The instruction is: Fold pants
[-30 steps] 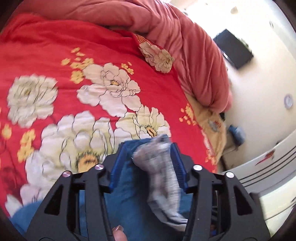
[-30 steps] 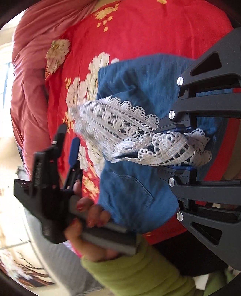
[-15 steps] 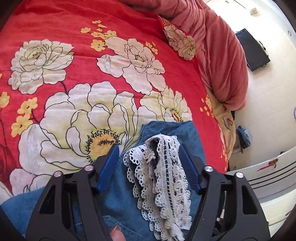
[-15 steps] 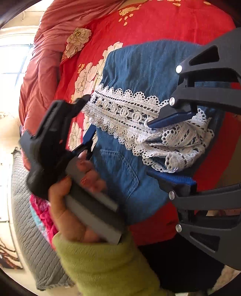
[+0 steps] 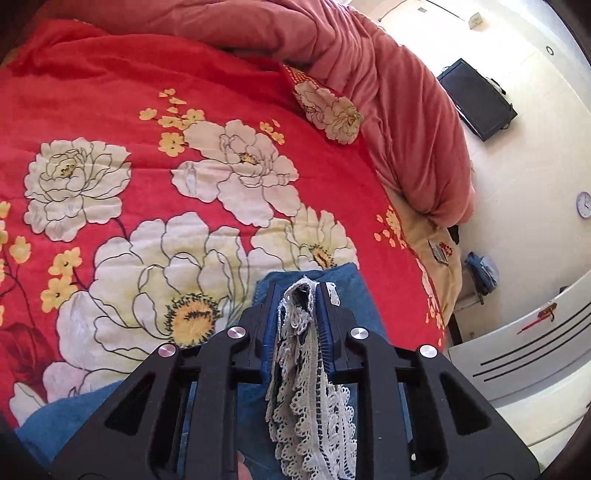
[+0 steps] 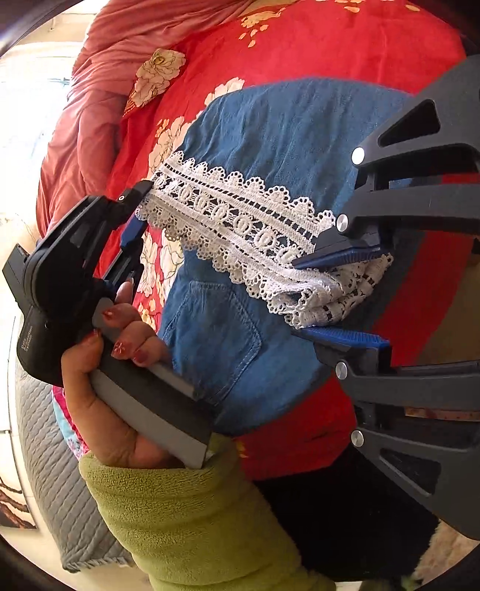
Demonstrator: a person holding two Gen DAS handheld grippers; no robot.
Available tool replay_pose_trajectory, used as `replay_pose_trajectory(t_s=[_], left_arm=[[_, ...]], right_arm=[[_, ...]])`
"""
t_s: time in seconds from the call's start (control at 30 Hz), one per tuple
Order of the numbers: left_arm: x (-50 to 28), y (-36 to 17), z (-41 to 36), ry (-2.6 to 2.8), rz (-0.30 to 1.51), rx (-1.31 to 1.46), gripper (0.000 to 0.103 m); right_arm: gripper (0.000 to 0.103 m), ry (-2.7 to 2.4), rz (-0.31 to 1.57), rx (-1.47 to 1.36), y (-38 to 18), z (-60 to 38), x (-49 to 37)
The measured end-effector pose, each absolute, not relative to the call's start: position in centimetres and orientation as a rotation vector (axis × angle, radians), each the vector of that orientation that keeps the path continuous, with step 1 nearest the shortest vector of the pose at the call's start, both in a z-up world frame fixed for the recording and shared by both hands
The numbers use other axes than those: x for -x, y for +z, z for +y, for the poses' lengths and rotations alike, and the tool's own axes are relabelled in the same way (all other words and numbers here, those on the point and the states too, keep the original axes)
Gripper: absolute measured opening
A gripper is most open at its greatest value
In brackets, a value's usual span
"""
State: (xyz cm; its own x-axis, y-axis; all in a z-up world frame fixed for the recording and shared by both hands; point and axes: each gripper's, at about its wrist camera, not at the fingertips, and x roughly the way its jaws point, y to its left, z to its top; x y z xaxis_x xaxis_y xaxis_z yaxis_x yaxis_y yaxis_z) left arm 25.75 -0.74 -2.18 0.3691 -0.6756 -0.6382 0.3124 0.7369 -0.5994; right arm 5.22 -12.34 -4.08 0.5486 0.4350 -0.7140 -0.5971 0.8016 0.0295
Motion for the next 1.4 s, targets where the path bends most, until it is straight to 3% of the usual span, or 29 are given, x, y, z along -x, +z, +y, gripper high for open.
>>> replay_pose_trajectory(t_s=[0.2,0.33,0.57,0.7,1.03,1.4], left_arm=[[-26.3,-3.7,-0.1,-0.580,1.073,0.401,0.014],[-26.5,-5.0,0.0,-0.531,1.119,0.368,0.016],[-26.0,-4.7,0.6,-0.485,1.097,0.330,0.030],[-25.2,-3.6,1.0,-0.461,1.046,0.304,0.030],[-18.5,1.2,0.3,-0.381,0.859,0.187,0.035],[-9.2,-3.0,-4.2,-0.417,0.885,0.073,0.035]], right_arm=[[0.029,0.638,0.794,0.240,-4.5,-12.2,-5.3],[0.039,0.675,0.802,0.232,-4.6,-12.5,-5.3],[0.039,0.764,0.808,0.133,-3.0,-14.8,-4.8],[0.039,0.728,0.768,0.077,-1.3,-17.4,-4.8],[0.039,0.481,0.797,-0.004,-2.3,-24.1,-6.8],[0.040,0.478,0.895,0.035,-4.7,-24.8,-6.6]])
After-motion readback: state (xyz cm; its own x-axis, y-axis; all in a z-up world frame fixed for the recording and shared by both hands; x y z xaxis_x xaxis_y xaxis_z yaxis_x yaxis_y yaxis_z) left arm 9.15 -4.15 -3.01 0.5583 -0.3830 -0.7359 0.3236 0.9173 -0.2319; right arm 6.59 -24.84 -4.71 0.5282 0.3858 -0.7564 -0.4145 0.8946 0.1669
